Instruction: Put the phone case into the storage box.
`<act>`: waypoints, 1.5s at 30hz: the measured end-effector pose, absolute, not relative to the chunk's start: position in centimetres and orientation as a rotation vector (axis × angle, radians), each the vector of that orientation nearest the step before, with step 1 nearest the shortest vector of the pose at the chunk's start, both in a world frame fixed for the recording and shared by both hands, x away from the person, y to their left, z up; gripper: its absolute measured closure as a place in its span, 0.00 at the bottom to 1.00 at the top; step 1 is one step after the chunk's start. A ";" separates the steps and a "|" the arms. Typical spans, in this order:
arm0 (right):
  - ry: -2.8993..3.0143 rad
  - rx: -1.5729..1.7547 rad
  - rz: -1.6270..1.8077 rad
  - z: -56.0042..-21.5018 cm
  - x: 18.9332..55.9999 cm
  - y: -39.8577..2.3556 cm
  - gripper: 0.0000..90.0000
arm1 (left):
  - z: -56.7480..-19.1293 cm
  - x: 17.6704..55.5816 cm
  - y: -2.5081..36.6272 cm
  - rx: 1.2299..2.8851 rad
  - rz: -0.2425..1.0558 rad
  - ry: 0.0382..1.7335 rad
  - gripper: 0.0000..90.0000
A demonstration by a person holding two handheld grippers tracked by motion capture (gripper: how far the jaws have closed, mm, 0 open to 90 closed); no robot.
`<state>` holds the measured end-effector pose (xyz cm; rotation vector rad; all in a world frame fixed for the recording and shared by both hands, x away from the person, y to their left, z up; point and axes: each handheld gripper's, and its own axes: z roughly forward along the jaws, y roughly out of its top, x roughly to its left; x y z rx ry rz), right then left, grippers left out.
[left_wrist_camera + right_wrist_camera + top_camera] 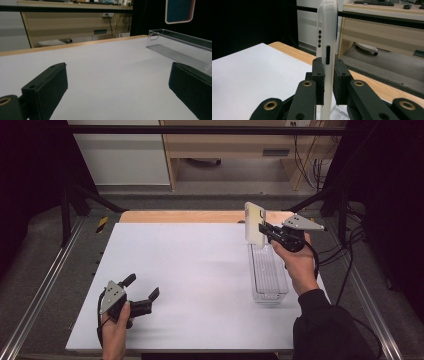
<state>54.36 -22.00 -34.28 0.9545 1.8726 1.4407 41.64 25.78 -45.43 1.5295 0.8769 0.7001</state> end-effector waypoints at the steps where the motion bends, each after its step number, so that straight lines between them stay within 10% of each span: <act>1: 1.869 0.962 1.442 -34.3 54.4 -22.2 0.90 | -45.4 41.6 25.8 1.520 0.699 0.868 0.02; 45: 1.872 1.233 1.283 -37.8 59.6 -24.2 0.90 | -45.4 41.7 26.0 1.520 0.689 0.872 0.02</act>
